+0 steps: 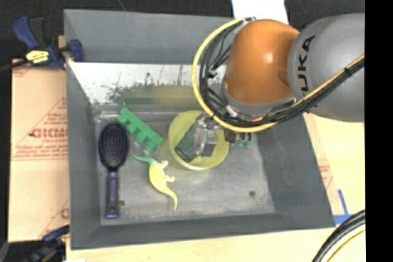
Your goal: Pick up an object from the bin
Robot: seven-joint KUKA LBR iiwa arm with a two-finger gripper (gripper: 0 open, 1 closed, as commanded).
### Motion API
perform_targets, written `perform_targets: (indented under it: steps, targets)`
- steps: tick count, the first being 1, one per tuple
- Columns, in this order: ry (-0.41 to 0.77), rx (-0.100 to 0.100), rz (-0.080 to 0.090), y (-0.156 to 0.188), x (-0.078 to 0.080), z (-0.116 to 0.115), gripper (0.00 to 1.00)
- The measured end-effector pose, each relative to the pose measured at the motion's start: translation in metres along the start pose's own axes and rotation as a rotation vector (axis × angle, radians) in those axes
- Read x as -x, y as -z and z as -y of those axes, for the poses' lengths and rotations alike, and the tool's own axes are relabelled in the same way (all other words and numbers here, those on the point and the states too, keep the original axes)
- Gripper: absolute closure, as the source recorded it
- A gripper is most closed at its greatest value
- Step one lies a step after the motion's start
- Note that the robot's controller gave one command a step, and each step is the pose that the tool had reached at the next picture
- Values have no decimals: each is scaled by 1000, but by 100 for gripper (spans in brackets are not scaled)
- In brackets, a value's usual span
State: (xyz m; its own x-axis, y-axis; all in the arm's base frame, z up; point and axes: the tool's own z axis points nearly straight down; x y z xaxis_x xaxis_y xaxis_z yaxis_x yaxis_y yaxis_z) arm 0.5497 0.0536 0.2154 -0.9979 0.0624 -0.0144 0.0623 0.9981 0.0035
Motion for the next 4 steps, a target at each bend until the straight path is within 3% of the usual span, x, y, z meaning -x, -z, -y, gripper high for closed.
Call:
perform_targets:
  steps: [1, 2, 3, 4]
  targets:
    - [206, 0, 2, -47, 18, -6, 100]
    - [236, -1, 5, -75, 55, -22, 100]
    - [259, -3, 11, -23, 51, 12, 100]
    - [110, 2, 5, -103, 42, -50, 100]
